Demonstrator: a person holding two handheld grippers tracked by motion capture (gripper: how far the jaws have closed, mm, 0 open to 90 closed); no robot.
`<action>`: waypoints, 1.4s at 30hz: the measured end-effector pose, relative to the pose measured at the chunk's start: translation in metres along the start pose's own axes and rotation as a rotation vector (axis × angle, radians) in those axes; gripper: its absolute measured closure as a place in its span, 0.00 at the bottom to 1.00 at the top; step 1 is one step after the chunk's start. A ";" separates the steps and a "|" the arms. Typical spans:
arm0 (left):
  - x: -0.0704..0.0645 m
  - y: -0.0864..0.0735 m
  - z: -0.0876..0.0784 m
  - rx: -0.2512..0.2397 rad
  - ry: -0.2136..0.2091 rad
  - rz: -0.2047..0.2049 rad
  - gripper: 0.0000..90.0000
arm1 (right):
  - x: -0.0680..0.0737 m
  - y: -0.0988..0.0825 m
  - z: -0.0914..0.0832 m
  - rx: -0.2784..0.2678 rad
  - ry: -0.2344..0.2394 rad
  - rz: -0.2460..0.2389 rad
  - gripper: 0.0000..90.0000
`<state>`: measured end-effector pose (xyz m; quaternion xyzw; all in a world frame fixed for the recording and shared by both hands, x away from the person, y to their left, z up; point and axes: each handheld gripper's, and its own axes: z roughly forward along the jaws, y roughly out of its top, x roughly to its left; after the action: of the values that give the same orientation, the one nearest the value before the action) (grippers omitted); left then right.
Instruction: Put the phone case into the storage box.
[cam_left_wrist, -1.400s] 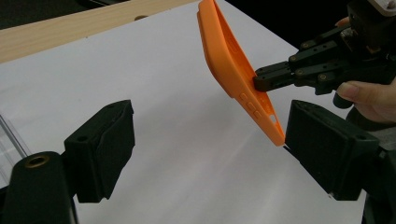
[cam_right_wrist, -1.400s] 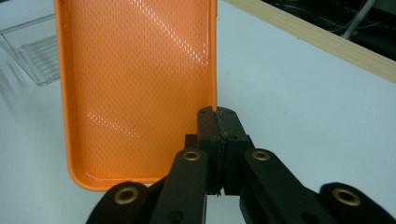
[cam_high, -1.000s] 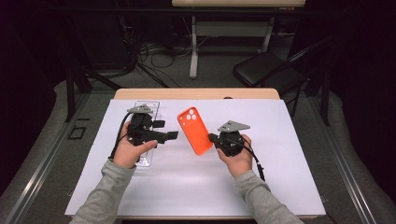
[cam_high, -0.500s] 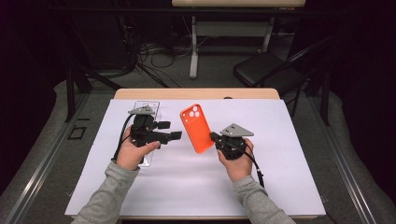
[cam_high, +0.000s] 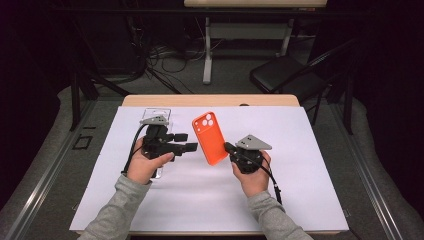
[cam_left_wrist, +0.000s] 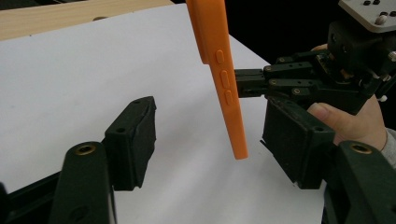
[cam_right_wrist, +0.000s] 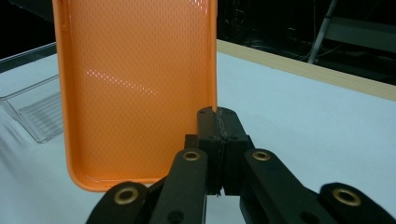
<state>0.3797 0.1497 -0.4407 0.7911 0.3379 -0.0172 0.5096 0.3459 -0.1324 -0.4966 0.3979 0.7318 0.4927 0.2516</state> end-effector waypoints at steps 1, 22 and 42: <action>0.000 0.000 0.001 -0.001 -0.004 -0.001 0.41 | 0.000 0.000 0.000 0.000 0.000 -0.002 1.00; -0.005 -0.005 0.008 -0.007 -0.053 -0.088 0.52 | 0.008 -0.001 -0.004 -0.022 0.003 -0.012 1.00; -0.007 -0.009 0.004 -0.085 -0.045 -0.139 0.67 | 0.015 -0.003 -0.002 -0.021 0.023 -0.021 1.00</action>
<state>0.3710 0.1452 -0.4475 0.7428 0.3809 -0.0559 0.5478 0.3351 -0.1219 -0.4984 0.3820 0.7334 0.5024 0.2525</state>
